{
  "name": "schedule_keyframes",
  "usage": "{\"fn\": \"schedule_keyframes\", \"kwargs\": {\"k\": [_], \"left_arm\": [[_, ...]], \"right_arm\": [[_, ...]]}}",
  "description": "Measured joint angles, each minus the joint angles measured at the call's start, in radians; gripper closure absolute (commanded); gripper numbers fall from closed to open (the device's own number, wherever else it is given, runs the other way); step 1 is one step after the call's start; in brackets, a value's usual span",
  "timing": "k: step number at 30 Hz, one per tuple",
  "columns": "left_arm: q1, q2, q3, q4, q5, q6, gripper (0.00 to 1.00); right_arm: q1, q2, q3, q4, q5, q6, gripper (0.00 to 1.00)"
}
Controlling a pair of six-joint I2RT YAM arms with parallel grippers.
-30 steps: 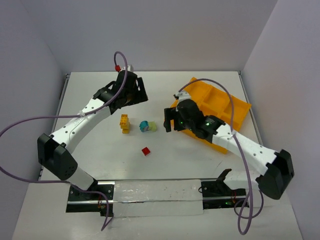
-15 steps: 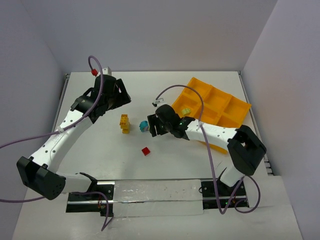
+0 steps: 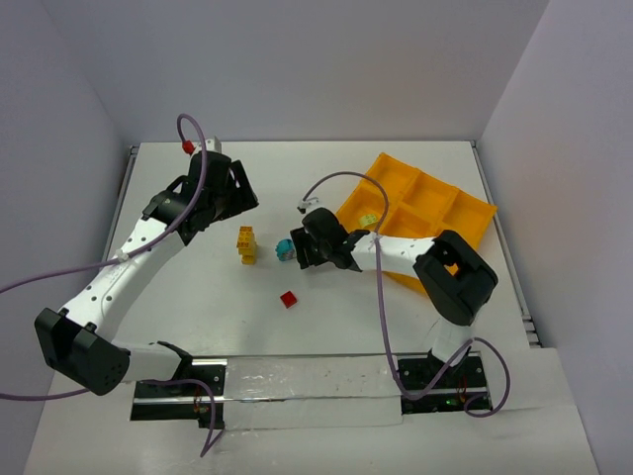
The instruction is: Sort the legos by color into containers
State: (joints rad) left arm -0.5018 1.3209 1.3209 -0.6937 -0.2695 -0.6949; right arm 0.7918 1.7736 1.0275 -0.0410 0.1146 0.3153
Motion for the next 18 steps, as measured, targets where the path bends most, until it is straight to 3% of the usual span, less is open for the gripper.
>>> {"fn": "schedule_keyframes", "kwargs": {"k": [14, 18], "left_arm": [[0.000, 0.002, 0.000, 0.000, 0.000, 0.000, 0.24], [0.000, 0.002, -0.001, 0.000, 0.000, 0.000, 0.25]], "right_arm": [[-0.014, 0.089, 0.061, 0.049, -0.026, -0.019, 0.51], [-0.014, 0.100, 0.073, 0.056, -0.026, -0.022, 0.64]]}}
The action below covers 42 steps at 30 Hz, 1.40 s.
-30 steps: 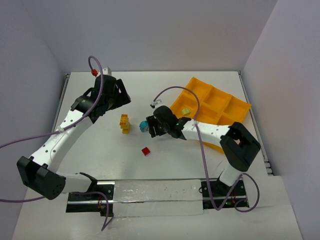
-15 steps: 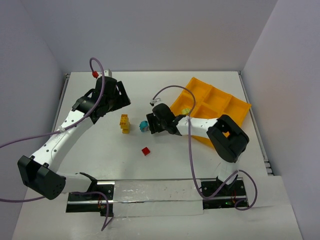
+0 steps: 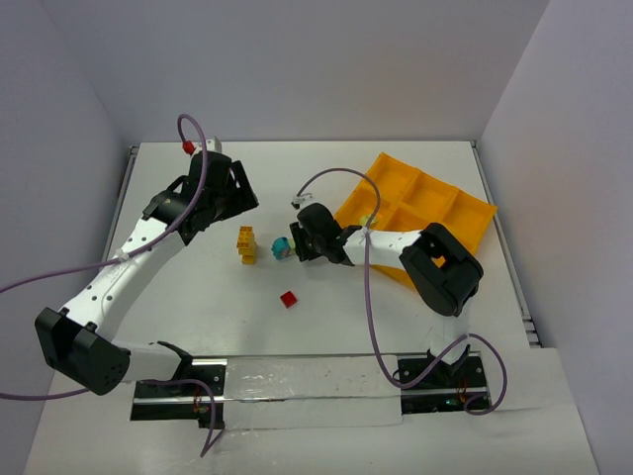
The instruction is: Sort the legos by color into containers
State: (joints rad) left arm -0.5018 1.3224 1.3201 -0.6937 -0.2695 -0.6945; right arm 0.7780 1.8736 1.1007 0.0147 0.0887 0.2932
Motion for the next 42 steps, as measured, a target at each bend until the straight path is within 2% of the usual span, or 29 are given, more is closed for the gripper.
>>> {"fn": "schedule_keyframes", "kwargs": {"k": [3, 10, 16, 25, 34, 42], "left_arm": [[0.000, 0.000, 0.000, 0.000, 0.000, 0.000, 0.25], [0.000, 0.000, -0.001, 0.000, 0.000, 0.000, 0.25], [0.000, 0.000, -0.007, 0.000, 0.000, 0.000, 0.25], [0.000, 0.002, -0.016, 0.000, 0.000, 0.000, 0.25], [0.000, -0.004, -0.016, -0.016, -0.010, 0.009, 0.25], [0.001, -0.084, -0.016, -0.011, -0.002, 0.160, 0.23]], "right_arm": [[0.000, 0.002, 0.001, 0.000, 0.000, -0.003, 0.70], [-0.002, 0.002, 0.012, 0.001, 0.000, -0.008, 0.76], [-0.002, 0.002, 0.012, 0.001, 0.000, -0.007, 0.99], [-0.002, -0.013, 0.011, -0.011, -0.005, 0.014, 1.00], [-0.003, -0.106, 0.006, -0.033, -0.041, 0.033, 1.00], [-0.009, -0.221, 0.003, -0.098, -0.073, 0.031, 1.00]]}}
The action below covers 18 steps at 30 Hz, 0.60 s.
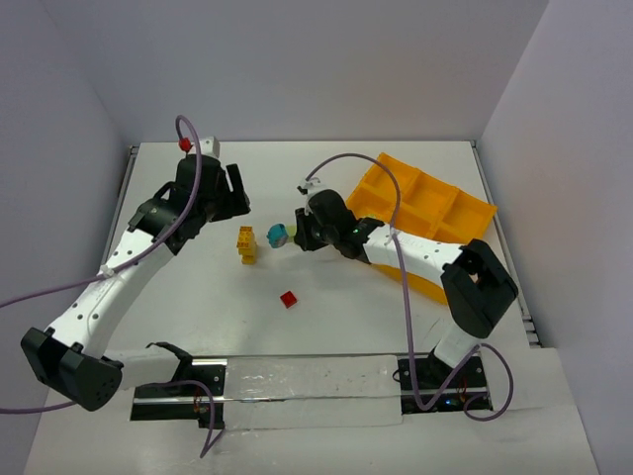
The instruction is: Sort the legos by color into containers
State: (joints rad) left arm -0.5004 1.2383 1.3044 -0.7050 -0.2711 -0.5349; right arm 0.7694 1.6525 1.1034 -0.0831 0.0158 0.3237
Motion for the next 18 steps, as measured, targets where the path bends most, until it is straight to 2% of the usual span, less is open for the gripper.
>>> {"fn": "schedule_keyframes", "kwargs": {"k": [3, 9, 18], "left_arm": [[0.004, -0.029, 0.007, 0.016, 0.043, 0.086, 0.18], [0.005, -0.055, 0.046, 0.039, 0.146, 0.260, 0.01], [0.005, -0.090, 0.037, 0.058, 0.387, 0.504, 0.01]], "right_arm": [[-0.013, -0.035, 0.000, -0.029, -0.016, -0.001, 1.00], [-0.032, -0.102, 0.000, -0.120, -0.049, -0.008, 1.00], [-0.053, -0.159, 0.015, -0.253, -0.099, -0.022, 1.00]]}}
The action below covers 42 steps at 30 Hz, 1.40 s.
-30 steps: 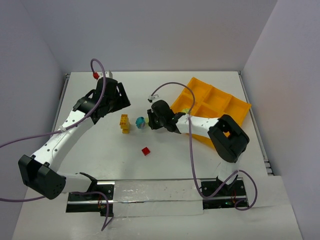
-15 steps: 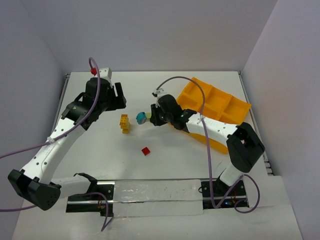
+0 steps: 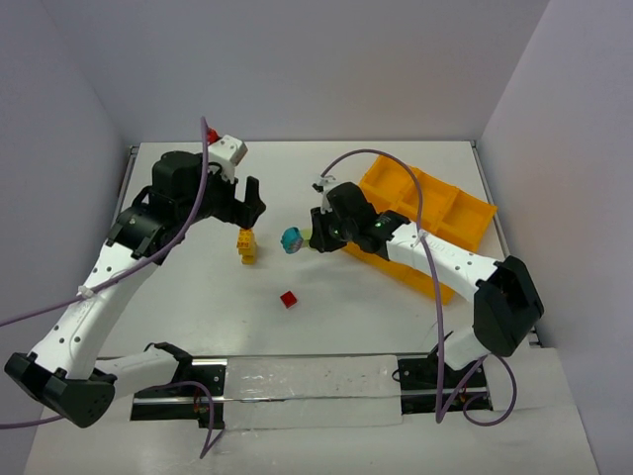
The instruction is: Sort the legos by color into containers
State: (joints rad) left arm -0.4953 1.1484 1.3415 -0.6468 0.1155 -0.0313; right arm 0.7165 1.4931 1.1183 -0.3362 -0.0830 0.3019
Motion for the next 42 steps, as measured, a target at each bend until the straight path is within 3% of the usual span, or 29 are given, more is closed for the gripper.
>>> {"fn": "schedule_keyframes", "kwargs": {"k": [11, 18, 32, 42], "left_arm": [[0.000, -0.024, -0.270, 0.139, 0.195, 0.071, 0.01], [-0.031, -0.027, -0.328, 0.215, 0.309, 0.072, 0.02], [-0.134, -0.001, -0.332, 0.287, 0.289, 0.100, 0.06], [-0.141, 0.022, -0.337, 0.322, 0.274, 0.094, 0.17]], "right_arm": [[-0.037, -0.053, 0.004, -0.064, -0.072, 0.004, 1.00], [-0.037, -0.055, 0.018, -0.091, -0.121, 0.002, 1.00], [-0.037, -0.075, 0.041, -0.107, -0.207, -0.002, 1.00], [-0.037, -0.094, 0.041, -0.107, -0.224, -0.004, 1.00]]}}
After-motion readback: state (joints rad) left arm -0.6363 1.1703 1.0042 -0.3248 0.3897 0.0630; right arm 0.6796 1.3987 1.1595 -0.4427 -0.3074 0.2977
